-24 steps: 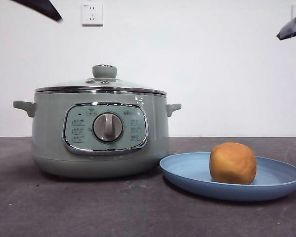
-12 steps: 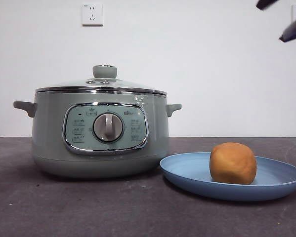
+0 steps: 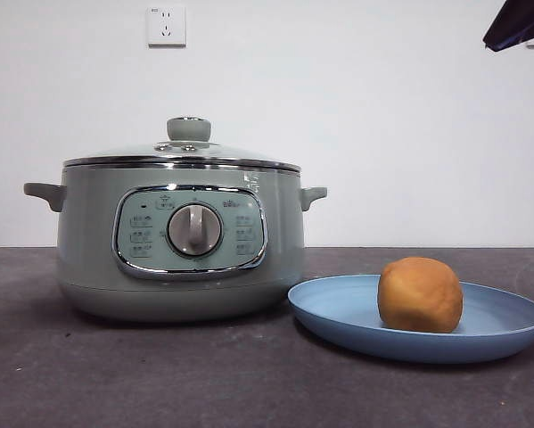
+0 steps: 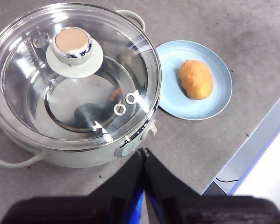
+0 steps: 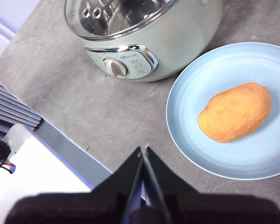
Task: Take the potato out from the steamer,put the potato on the plate,close the lid
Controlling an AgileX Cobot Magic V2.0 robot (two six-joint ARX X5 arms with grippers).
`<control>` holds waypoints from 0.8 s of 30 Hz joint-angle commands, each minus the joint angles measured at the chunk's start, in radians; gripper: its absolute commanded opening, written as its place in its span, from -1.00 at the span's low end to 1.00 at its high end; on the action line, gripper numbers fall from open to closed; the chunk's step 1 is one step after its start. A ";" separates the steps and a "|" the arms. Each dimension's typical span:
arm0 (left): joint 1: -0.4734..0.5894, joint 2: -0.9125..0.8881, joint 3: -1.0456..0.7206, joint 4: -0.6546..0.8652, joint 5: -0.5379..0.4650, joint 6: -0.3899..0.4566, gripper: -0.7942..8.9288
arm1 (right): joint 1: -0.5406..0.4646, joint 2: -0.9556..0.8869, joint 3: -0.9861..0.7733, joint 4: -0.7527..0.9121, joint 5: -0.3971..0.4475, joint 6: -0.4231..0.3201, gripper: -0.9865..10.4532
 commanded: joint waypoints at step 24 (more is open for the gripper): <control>0.148 -0.205 -0.053 0.375 -0.074 0.105 -0.84 | 0.001 0.000 0.001 0.006 0.002 0.005 -0.83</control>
